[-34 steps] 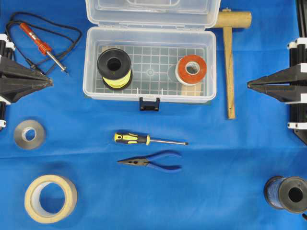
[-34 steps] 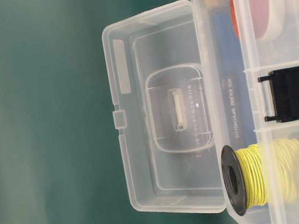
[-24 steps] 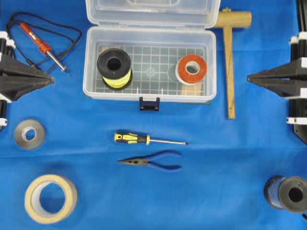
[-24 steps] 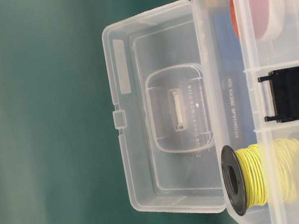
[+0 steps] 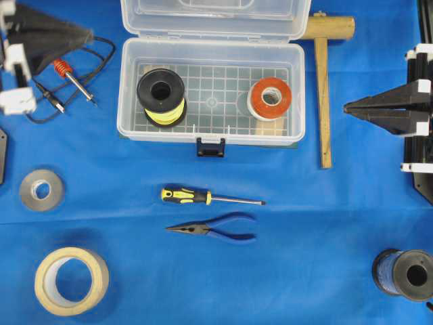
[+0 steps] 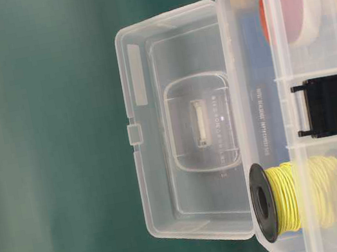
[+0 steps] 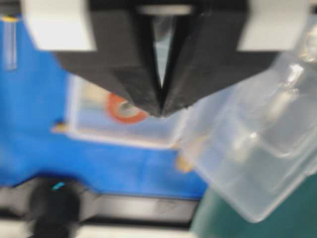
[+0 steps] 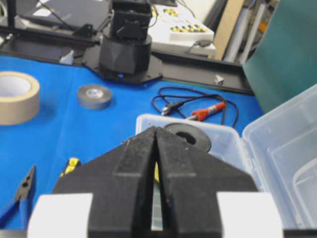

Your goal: Close the tool box with the left arm.

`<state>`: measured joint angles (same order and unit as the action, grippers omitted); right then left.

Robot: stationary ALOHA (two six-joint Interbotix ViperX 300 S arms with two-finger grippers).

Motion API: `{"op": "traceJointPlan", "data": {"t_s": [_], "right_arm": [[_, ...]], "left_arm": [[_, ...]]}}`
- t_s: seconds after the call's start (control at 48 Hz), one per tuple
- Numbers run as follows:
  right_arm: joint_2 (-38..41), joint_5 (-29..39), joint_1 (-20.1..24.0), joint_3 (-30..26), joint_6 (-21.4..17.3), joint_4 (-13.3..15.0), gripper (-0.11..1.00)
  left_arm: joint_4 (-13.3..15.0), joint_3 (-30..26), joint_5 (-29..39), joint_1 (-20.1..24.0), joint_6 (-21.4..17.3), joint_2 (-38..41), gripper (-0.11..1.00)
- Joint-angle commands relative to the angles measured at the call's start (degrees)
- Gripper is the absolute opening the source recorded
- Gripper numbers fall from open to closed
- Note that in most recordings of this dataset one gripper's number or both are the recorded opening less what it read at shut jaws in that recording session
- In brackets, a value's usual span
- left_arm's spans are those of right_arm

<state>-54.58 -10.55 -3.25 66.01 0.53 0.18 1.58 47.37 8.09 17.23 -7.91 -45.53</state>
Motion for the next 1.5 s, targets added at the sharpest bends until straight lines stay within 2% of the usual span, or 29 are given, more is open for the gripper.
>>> {"op": "traceJointPlan", "data": {"t_s": [0.0, 0.104, 0.208, 0.313, 0.375, 0.479, 0.584, 0.792, 1.105, 1.292, 1.48], "right_arm": [[0.44, 0.44, -0.09, -1.41, -0.09, 0.00, 0.00], [0.53, 1.05, -0.09, -1.41, 0.00, 0.09, 0.00], [0.53, 1.58, -0.09, -1.41, 0.00, 0.00, 0.00], [0.70, 2.11, -0.09, -1.23, 0.00, 0.00, 0.00], [0.88, 2.37, -0.09, -1.14, 0.00, 0.00, 0.00], [1.23, 2.64, -0.18, -1.14, 0.00, 0.09, 0.00], [1.67, 2.72, -0.18, -0.97, 0.00, 0.09, 0.00], [2.64, 2.72, -0.18, -0.79, 0.00, 0.00, 0.00], [3.08, 2.64, -0.18, -0.70, 0.00, 0.09, 0.00], [3.16, 2.72, -0.26, -0.62, 0.00, 0.09, 0.00], [3.34, 2.72, -0.88, -0.53, 0.00, 0.09, 0.00]], "left_arm": [[0.09, -5.10, 2.20, 3.08, -2.02, 3.60, 0.13], [0.09, -8.44, 3.16, 6.24, -4.57, 8.00, 0.43], [-0.44, -11.69, 3.34, 10.63, -5.19, 13.62, 0.74], [-0.70, -15.64, 5.54, 14.15, -5.98, 19.42, 0.91], [-0.70, -18.46, 7.21, 15.82, -7.29, 22.68, 0.92], [-0.18, -23.82, 10.28, 17.93, -12.57, 28.21, 0.92], [0.00, -28.39, 12.13, 19.25, -15.21, 33.05, 0.92], [0.09, -34.80, 14.24, 21.97, -16.44, 41.22, 0.92], [0.09, -34.89, 14.77, 23.64, -16.00, 47.37, 0.92], [0.53, -32.78, 15.47, 22.15, -15.56, 46.49, 0.92], [0.53, -30.85, 16.61, 18.37, -15.38, 44.30, 0.92]]}}
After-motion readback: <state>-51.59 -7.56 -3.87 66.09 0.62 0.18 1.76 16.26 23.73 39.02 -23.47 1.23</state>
